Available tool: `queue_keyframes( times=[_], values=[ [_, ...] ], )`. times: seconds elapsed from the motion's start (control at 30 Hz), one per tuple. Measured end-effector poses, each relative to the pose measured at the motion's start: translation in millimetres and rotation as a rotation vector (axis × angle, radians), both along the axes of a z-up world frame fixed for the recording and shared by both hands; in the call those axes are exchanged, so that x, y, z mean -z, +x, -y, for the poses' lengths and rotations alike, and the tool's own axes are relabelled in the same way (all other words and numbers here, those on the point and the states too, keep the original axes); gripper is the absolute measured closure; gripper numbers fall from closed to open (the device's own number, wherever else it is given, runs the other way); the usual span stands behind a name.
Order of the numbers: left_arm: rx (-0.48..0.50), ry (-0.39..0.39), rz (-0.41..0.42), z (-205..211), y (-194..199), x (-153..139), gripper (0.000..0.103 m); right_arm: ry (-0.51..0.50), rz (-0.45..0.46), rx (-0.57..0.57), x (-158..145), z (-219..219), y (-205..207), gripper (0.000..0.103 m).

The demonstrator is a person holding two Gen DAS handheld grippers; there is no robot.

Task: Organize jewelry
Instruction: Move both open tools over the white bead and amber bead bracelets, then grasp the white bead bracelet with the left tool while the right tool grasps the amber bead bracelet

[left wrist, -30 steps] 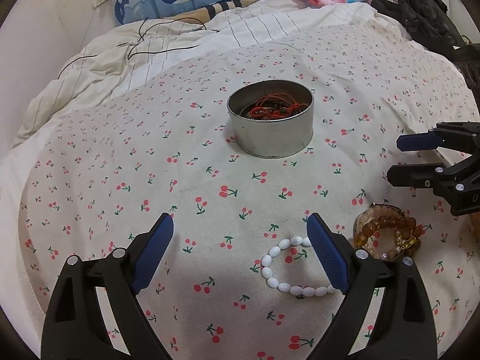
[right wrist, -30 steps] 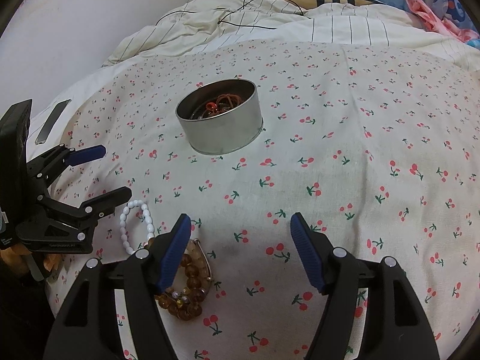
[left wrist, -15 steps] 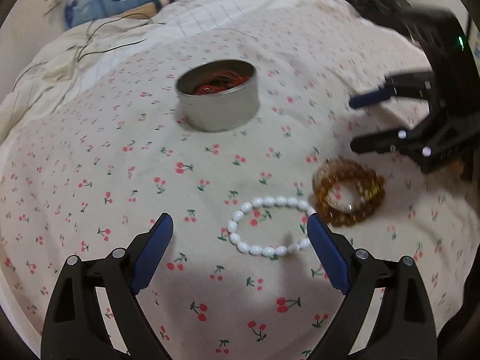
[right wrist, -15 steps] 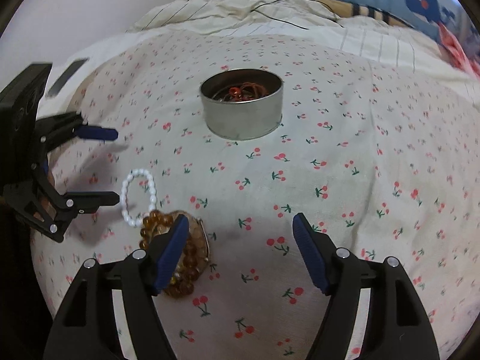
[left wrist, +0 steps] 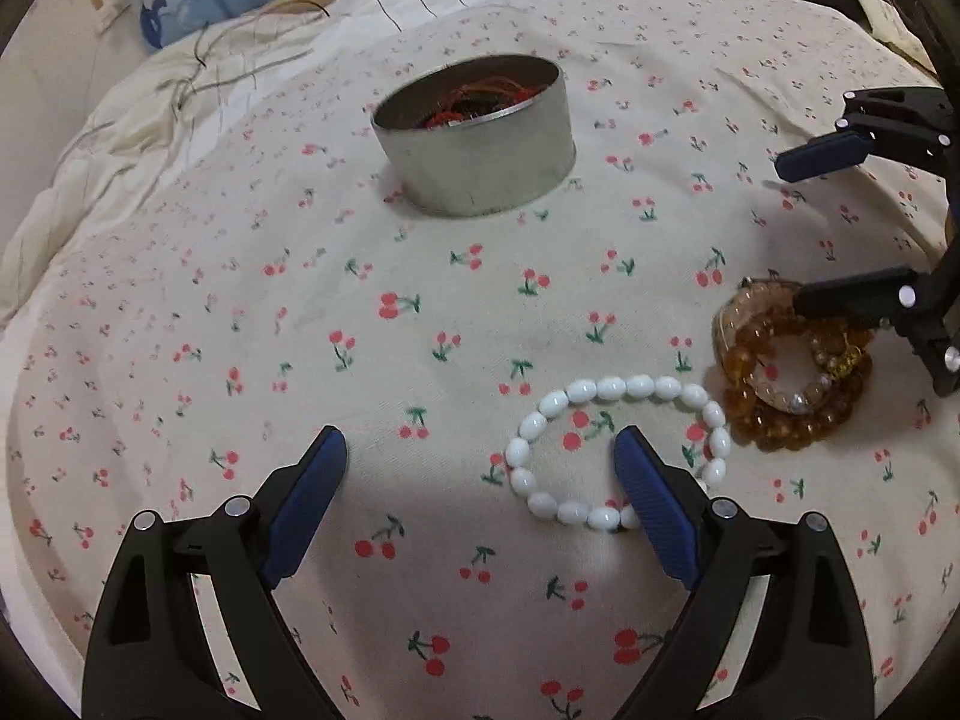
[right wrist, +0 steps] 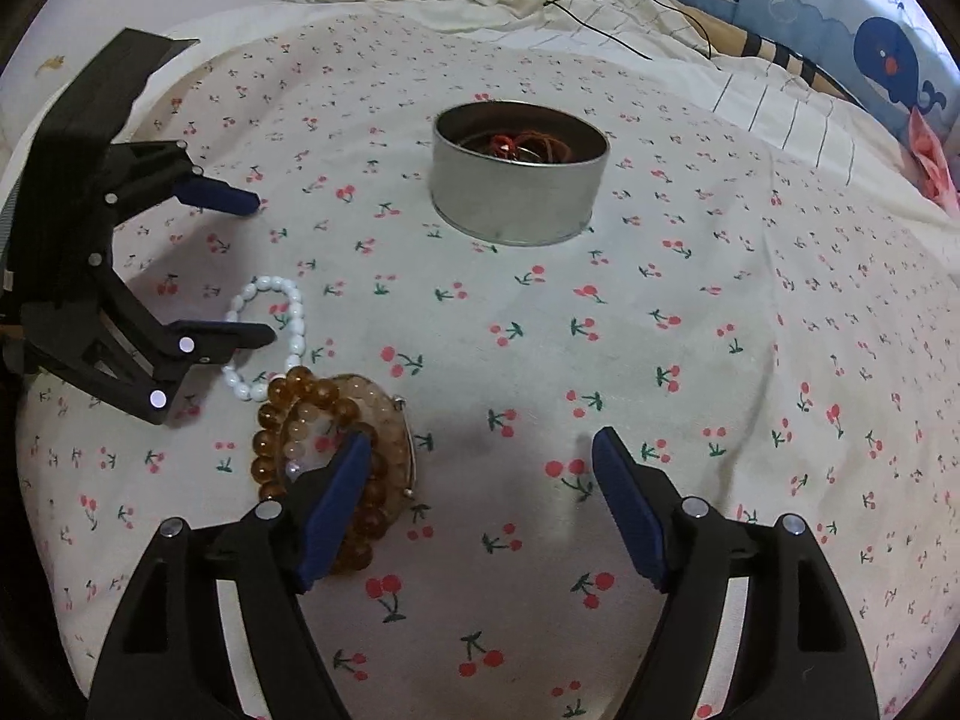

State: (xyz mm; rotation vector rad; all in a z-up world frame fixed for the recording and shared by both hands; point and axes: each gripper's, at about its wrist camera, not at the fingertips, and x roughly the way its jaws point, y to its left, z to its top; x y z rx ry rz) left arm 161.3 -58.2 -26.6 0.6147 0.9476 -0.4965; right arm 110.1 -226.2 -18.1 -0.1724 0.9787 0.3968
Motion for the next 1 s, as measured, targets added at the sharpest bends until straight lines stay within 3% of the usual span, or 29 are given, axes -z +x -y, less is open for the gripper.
queue_keyframes(
  times=[0.2, 0.33, 0.53, 0.57, 0.63, 0.67, 0.7, 0.83, 0.93, 1.0],
  values=[
    [-0.087, 0.044, 0.095, 2, 11, -3, 0.016, -0.058, 0.046, 0.062, -2, 5, 4, 0.026],
    [-0.072, -0.032, 0.008, -6, 14, -6, 0.016, 0.086, 0.053, -0.021, -17, 4, -3, 0.026],
    [0.023, -0.052, -0.053, 7, 1, 2, 0.017, 0.107, 0.074, -0.191, -21, -24, -19, 0.030],
    [0.023, -0.062, -0.069, 8, 1, 3, 0.021, 0.119, 0.080, -0.200, -23, -26, -20, 0.037],
    [0.006, -0.114, -0.142, 2, 7, 3, 0.044, 0.119, 0.114, -0.212, -25, -33, -23, 0.042],
    [-0.004, -0.120, -0.147, 1, 8, 3, 0.049, 0.104, 0.133, -0.221, -27, -37, -23, 0.046],
    [-0.018, -0.122, -0.146, -2, 10, 2, 0.061, 0.093, 0.144, -0.231, -28, -42, -25, 0.050],
    [-0.093, -0.133, -0.150, -16, 21, 1, 0.092, 0.030, 0.158, -0.294, -24, -56, -23, 0.054],
    [-0.153, -0.137, -0.134, -26, 27, -1, 0.096, 0.030, 0.126, -0.342, -23, -57, -19, 0.055],
    [-0.166, -0.180, -0.152, -34, 31, -5, 0.096, 0.038, 0.118, -0.349, -22, -56, -16, 0.055]
  ],
)
